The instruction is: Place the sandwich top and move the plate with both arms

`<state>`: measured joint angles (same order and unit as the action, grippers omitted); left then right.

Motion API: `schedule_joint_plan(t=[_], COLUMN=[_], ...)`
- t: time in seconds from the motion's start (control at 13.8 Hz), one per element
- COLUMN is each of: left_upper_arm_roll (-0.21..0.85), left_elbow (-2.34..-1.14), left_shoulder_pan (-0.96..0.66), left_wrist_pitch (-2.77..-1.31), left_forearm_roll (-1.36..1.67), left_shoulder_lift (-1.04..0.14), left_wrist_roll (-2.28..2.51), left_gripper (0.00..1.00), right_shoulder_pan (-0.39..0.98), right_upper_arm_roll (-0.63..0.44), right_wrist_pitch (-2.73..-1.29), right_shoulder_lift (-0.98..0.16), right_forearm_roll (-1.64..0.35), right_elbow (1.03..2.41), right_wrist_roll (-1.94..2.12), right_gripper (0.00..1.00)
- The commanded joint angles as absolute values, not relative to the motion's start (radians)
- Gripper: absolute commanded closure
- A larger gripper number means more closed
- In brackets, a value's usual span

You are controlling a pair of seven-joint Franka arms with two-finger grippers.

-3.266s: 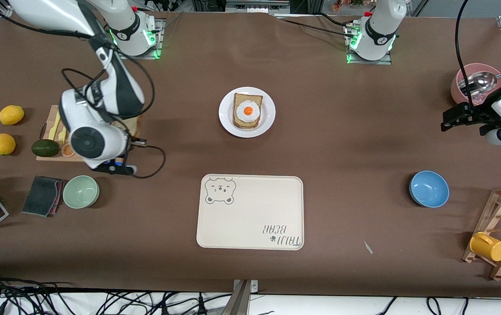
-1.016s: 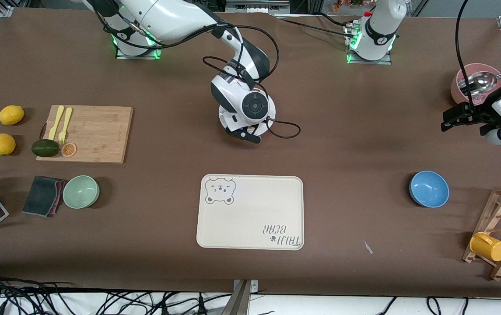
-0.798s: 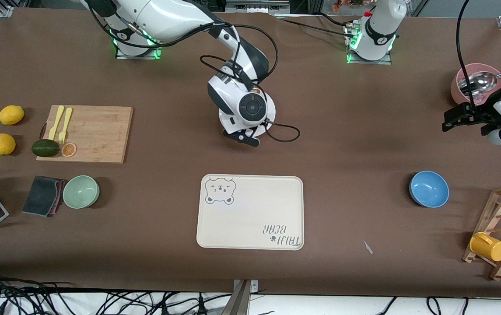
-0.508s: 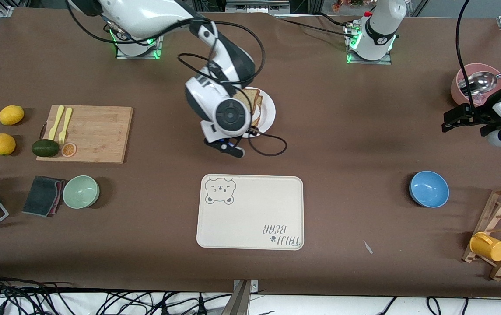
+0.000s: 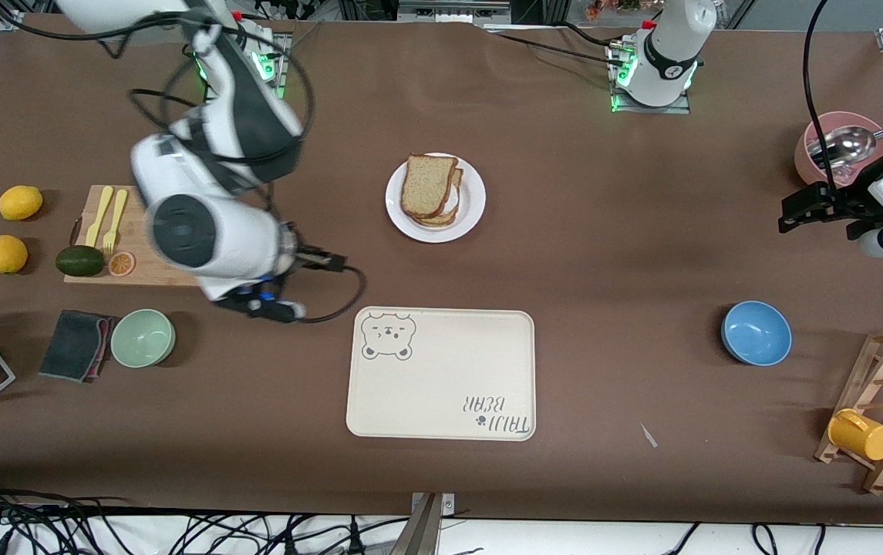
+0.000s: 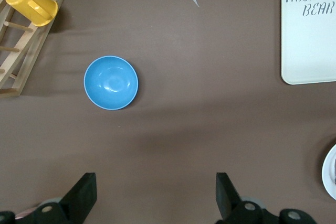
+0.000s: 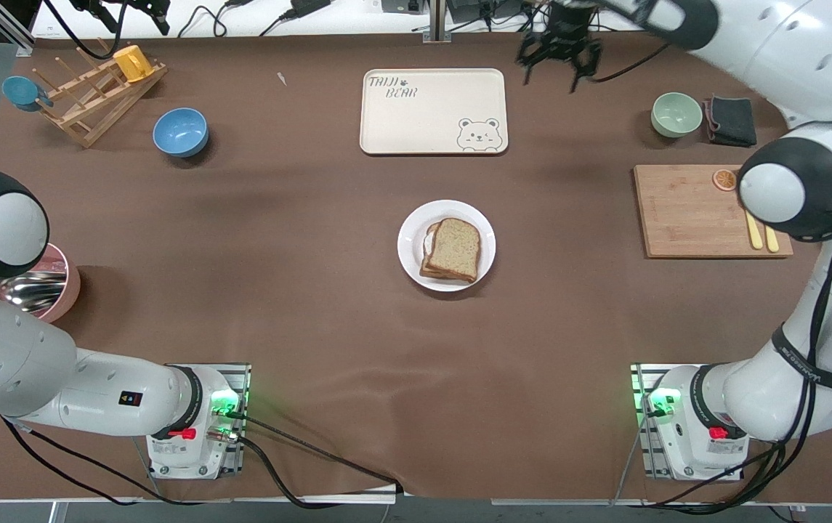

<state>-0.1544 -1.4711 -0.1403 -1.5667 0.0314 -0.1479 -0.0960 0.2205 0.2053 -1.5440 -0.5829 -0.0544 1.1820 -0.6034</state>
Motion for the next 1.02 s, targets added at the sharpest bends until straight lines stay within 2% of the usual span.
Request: schedule_joint_plan(t=[0.0, 0.22, 0.36, 0.58, 0.8, 0.94], left_upper_arm_roll=[-0.152, -0.150, -0.149, -0.161, -0.161, -0.160], left_elbow=[-1.459, -1.462, -1.460, -1.471, -1.479, -1.486], left_shoulder_pan=[-0.137, -0.137, -0.147, -0.123, -0.074, -0.071], left_wrist_pitch=[-1.554, -1.549, -1.508, -1.462, -1.421, -1.422], left_forearm_roll=[0.012, 0.014, 0.024, 0.171, 0.302, 0.375], left_shoulder_lift=[-0.144, -0.144, -0.140, -0.140, -0.155, -0.201], left_wrist_roll=[-0.109, -0.104, -0.098, -0.106, -0.100, -0.110], left_gripper=[0.00, 0.00, 0.00, 0.00, 0.00, 0.00], right_shoulder_pan=[0.135, 0.133, 0.126, 0.084, 0.059, -0.001], right_upper_arm_roll=[0.206, 0.150, 0.101, 0.074, 0.012, 0.020], right_wrist_pitch=[-1.503, -1.456, -1.460, -1.480, -1.603, -1.661], right_shoulder_lift=[-0.523, -0.463, -0.385, -0.257, -0.105, -0.034], right_forearm_roll=[-0.020, 0.049, 0.038, 0.040, 0.008, 0.002], right_elbow=[1.195, 1.195, 1.238, 1.372, 1.604, 1.692], right_wrist_roll=[-0.477, -0.365, -0.298, -0.209, -0.161, -0.103], right_gripper=[0.00, 0.00, 0.00, 0.00, 0.00, 0.00])
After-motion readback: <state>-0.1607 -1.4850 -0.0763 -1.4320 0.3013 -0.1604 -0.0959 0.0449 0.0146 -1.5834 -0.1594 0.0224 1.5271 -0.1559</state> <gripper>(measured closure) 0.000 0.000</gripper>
